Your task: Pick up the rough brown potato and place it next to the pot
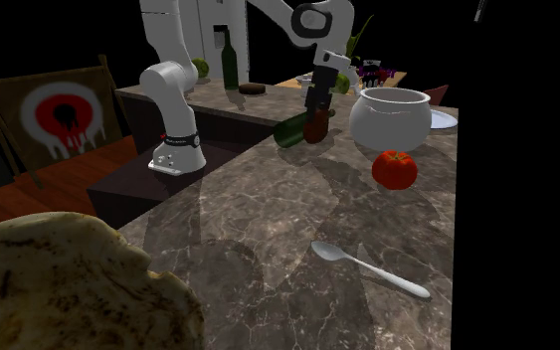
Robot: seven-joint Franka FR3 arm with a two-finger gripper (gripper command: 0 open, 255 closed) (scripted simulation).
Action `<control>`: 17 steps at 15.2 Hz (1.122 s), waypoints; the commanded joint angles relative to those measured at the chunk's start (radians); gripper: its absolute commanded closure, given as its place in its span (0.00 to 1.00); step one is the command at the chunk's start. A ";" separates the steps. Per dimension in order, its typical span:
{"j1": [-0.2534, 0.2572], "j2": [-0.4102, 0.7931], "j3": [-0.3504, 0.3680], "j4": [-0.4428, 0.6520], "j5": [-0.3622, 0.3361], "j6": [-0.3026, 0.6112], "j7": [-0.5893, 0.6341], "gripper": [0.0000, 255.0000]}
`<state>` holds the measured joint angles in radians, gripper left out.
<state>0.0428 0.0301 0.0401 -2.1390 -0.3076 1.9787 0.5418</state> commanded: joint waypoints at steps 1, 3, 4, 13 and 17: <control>-0.001 0.016 -0.002 -0.009 -0.005 0.025 0.006 1.00; -0.002 0.029 -0.002 -0.021 -0.009 0.049 0.014 1.00; -0.002 0.036 -0.003 -0.026 -0.012 0.061 0.018 1.00; -0.003 0.062 -0.004 -0.043 -0.020 0.102 0.032 1.00; -0.003 0.062 -0.004 -0.045 -0.021 0.103 0.033 0.00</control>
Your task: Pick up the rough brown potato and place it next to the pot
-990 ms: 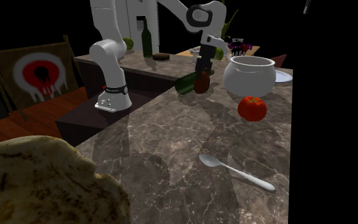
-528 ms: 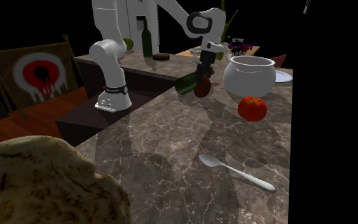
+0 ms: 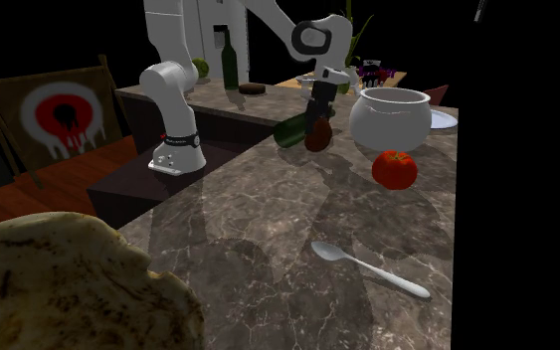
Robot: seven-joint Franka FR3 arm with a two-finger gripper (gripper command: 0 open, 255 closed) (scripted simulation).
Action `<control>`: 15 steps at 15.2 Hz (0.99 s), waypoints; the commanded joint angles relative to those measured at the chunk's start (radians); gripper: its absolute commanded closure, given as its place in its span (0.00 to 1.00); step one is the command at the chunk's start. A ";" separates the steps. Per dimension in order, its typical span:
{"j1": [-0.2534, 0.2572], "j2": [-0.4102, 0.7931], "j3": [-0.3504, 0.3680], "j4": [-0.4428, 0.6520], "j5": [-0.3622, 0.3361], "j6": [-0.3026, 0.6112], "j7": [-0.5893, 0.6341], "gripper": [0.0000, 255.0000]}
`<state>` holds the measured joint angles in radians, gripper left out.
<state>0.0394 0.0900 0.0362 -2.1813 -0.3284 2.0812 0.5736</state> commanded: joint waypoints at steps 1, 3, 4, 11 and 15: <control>0.000 0.001 0.000 -0.002 0.001 -0.001 0.000 0.00; 0.000 0.001 0.000 -0.003 0.000 0.000 -0.001 0.00; 0.000 0.002 0.000 -0.001 0.001 -0.001 0.000 0.00; 0.016 -0.036 0.016 0.082 0.027 -0.123 -0.014 0.00; 0.016 -0.036 0.016 0.082 0.027 -0.123 -0.014 0.00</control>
<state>0.0557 0.0539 0.0523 -2.1000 -0.3018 1.9583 0.5595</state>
